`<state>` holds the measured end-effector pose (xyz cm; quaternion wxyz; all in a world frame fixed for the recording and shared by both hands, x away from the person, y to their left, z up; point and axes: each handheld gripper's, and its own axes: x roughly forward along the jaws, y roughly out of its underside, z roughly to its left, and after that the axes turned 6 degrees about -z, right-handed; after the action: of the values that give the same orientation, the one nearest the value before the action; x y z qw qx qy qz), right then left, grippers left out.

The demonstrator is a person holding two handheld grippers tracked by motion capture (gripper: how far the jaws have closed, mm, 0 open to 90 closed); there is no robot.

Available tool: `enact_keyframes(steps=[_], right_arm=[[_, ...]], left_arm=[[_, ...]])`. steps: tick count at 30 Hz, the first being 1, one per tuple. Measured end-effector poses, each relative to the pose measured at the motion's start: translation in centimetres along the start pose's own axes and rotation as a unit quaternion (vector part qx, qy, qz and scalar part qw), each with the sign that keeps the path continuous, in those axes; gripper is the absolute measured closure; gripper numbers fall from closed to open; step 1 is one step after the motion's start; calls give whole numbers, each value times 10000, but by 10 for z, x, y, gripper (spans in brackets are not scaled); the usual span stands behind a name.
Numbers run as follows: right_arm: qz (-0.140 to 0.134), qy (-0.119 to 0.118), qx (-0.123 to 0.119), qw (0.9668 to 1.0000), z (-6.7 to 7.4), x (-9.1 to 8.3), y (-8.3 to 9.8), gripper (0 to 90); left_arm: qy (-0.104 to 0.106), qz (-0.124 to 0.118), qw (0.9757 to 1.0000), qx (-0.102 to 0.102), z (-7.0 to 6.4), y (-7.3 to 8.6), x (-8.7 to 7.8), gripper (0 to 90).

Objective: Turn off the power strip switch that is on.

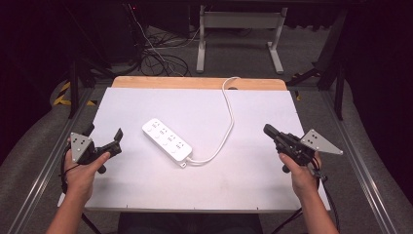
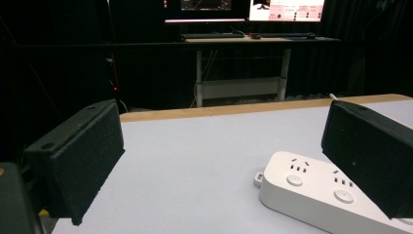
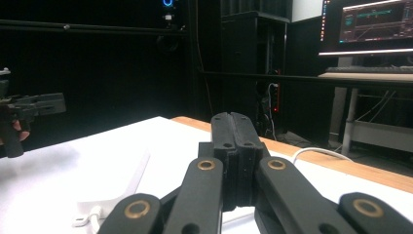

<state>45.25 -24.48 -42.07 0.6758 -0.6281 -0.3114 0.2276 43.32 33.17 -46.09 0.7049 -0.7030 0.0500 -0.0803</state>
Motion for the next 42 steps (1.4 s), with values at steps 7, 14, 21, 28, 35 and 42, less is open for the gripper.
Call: enact_keyframes(steps=[7,14,21,28,35,42], right_arm=[[-13,51,6,10000,0,6,2,900],[20,127,22,9999,1,9,3,900],[16,102,154,9998,0,12,3,673],[-8,277,103,9996,-1,16,5,196],[-9,530,55,9986,-1,18,6,10],[-27,581,39,9983,-2,14,5,8]], left_arm=[[19,-1,10000,13,0,0,0,24],[-7,-6,10000,27,1,0,-1,24],[-12,-7,10000,6,1,0,-1,24],[-2,-9,10000,10,1,0,-1,24],[-4,-4,10000,4,1,0,0,24],[2,-13,10000,18,0,0,-1,24]])
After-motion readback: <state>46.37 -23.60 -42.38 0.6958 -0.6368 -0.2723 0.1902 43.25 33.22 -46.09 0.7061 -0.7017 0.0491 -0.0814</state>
